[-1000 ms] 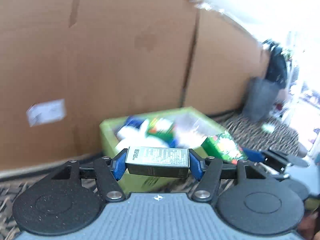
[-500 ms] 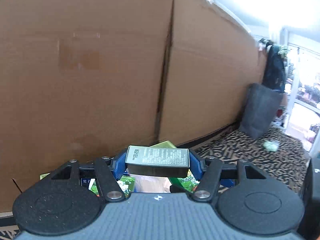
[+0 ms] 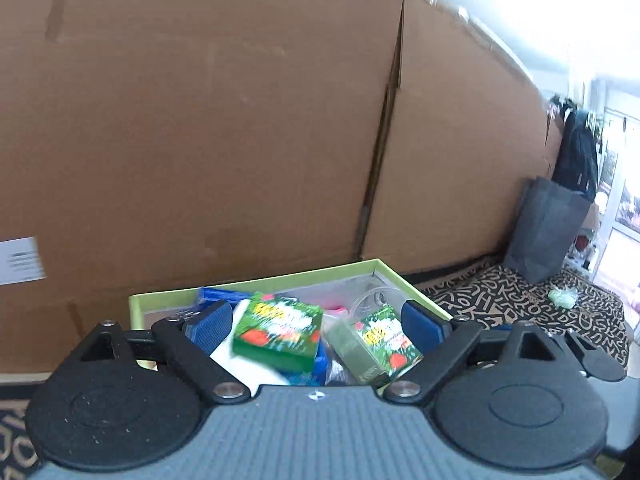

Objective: Organize objects

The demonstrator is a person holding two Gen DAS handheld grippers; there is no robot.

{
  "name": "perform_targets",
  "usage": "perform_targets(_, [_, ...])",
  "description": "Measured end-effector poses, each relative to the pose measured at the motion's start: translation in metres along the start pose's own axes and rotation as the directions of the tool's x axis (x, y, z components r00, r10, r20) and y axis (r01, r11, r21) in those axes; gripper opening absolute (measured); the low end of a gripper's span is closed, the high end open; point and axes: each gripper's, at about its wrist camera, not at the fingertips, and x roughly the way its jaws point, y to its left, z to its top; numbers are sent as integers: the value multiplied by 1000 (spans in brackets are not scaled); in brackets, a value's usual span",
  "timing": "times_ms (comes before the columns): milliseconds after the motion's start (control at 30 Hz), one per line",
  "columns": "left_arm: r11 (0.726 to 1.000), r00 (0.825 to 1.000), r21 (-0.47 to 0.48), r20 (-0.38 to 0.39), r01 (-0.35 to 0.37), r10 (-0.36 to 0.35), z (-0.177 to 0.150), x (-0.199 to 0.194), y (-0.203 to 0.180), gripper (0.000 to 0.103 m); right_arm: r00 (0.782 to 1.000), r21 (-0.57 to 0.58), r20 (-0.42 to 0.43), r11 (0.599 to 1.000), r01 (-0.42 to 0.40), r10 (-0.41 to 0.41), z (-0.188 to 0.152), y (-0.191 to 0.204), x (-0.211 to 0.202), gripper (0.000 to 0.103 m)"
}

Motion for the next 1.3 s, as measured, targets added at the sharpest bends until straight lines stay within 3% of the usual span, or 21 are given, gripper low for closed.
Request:
perform_targets(67, [1000, 1000, -22, 14, -11, 11, -7, -22, 3, 103, 999, 6, -26, 1000, -21, 21, -4, 4, -17, 103])
perform_targets(133, [999, 1000, -51, 19, -4, 5, -15, -42, 5, 103, 997, 21, -58, 999, -48, 49, -8, 9, -36, 103])
perform_targets(300, [987, 998, -158, -62, -4, -6, -45, -74, 14, 103, 992, 18, -111, 998, -53, 55, -22, 25, -80, 103])
perform_targets(467, [993, 996, -84, -59, -77, 73, -74, -104, 0, 103, 985, 35, -167, 998, -47, 52, -36, 35, -107, 103])
perform_targets(567, [997, 996, -21, -51, -69, 68, -83, -117, -11, 103, 981, -3, -195, 1000, -23, 22, -40, 41, -118, 103])
perform_targets(733, [995, 995, -95, -96, -39, 30, -91, -127, -9, 103, 983, -51, -181, 999, 14, -23, -36, 49, -134, 103])
perform_targets(900, [994, 988, -48, -124, -101, 94, -99, -134, -11, 103, 982, -75, -172, 995, 66, -78, -33, 50, -143, 103])
perform_targets(1067, [989, 981, -69, -149, -134, 123, -100, -131, -9, 103, 979, -63, -193, 996, 57, -68, -36, 48, -143, 103])
perform_targets(1300, [975, 955, -32, -212, -218, 207, -105, -120, -8, 103, 974, -17, -219, 998, 60, -62, -42, 46, -136, 103])
